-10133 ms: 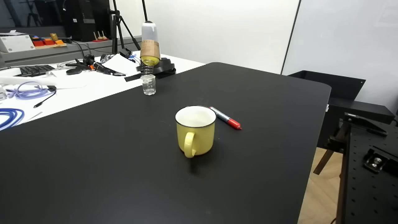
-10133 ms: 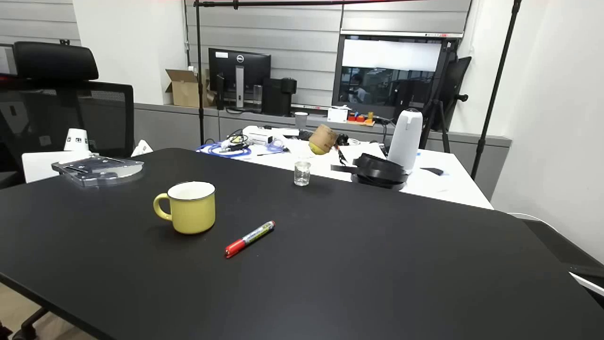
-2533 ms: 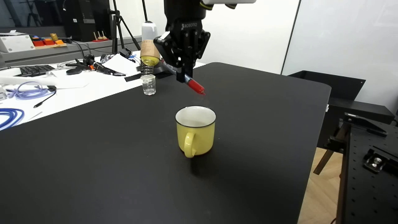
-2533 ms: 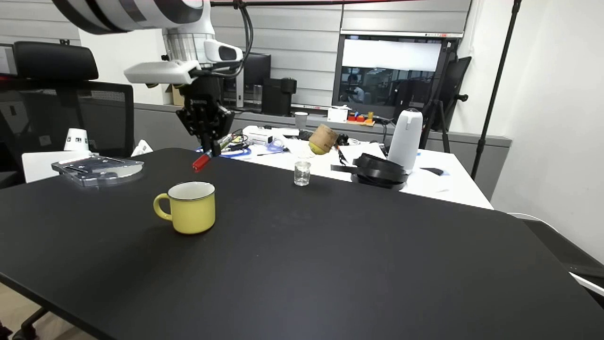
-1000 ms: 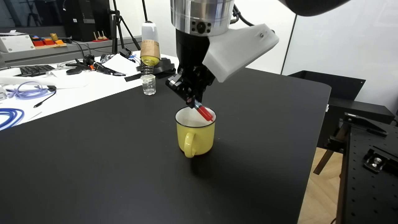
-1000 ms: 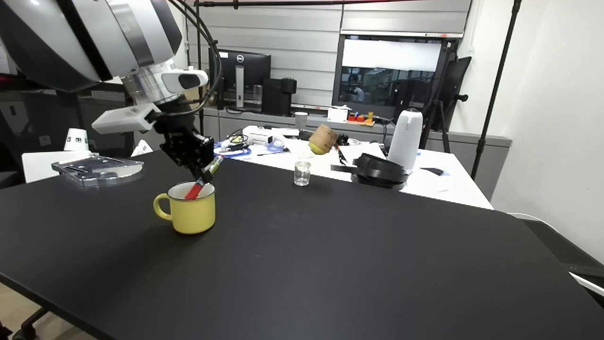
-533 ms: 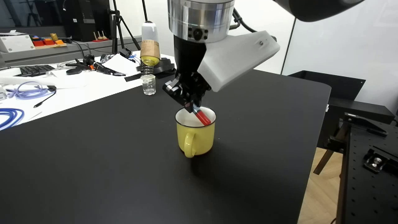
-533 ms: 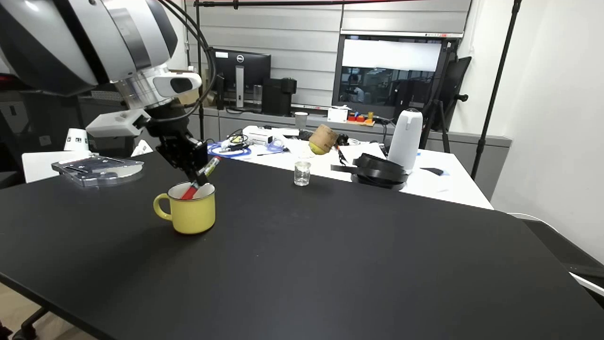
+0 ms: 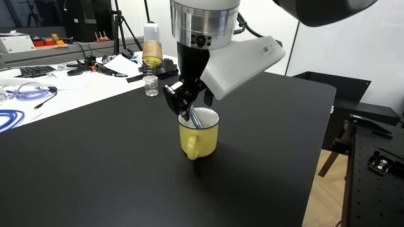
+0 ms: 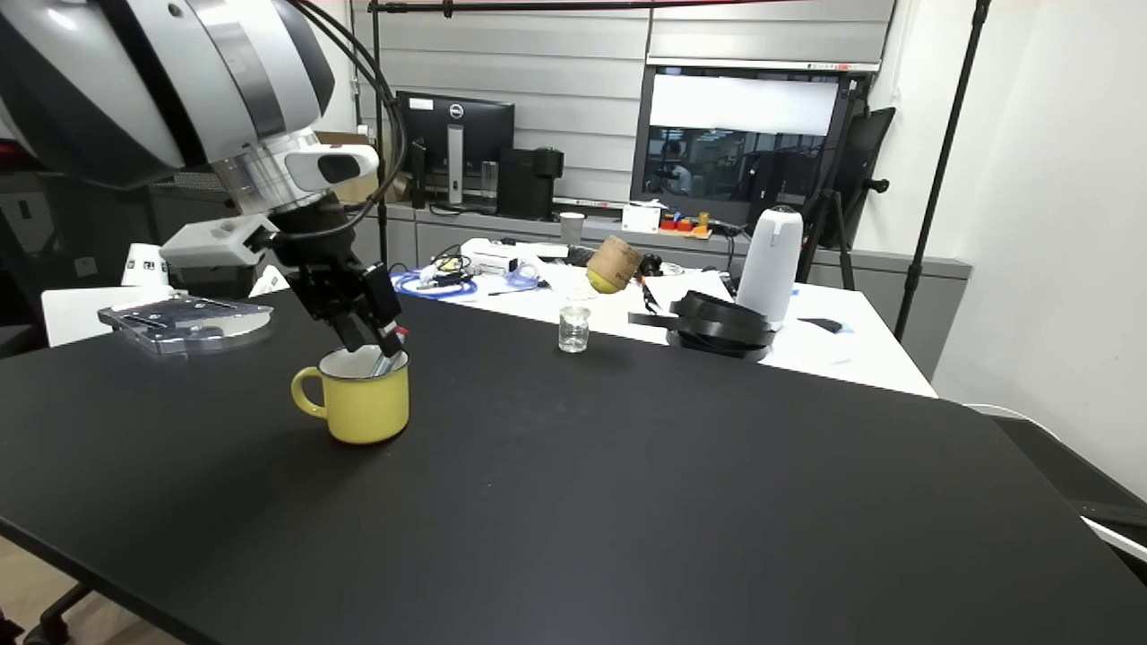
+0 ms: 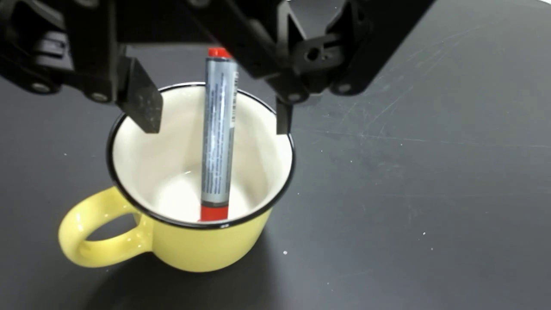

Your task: Put the pen in the cup

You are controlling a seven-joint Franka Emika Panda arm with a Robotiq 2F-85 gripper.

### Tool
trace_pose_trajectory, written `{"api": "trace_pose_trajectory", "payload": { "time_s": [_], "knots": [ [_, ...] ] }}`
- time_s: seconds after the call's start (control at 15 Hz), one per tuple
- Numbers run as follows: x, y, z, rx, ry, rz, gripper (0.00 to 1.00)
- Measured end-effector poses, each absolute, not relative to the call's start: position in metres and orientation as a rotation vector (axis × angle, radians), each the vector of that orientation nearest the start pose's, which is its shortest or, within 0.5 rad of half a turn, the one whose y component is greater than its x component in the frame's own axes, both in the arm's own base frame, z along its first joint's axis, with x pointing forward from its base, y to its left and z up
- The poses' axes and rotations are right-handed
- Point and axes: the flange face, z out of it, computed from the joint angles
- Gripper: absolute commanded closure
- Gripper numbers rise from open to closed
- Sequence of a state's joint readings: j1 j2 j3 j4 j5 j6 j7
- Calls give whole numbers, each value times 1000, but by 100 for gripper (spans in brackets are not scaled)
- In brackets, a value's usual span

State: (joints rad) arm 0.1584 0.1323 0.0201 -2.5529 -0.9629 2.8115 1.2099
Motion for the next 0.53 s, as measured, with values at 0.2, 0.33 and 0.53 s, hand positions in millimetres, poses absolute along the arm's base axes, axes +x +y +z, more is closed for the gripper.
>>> {"api": "trace_pose_trajectory", "payload": {
  "time_s": [0.2,0.33,0.53],
  "knots": [
    [436,115,221,-3309,300,-437,0],
    [436,109,221,-3341,375,-293,0],
    [431,96,223,-3362,421,46,0]
  ]
}}
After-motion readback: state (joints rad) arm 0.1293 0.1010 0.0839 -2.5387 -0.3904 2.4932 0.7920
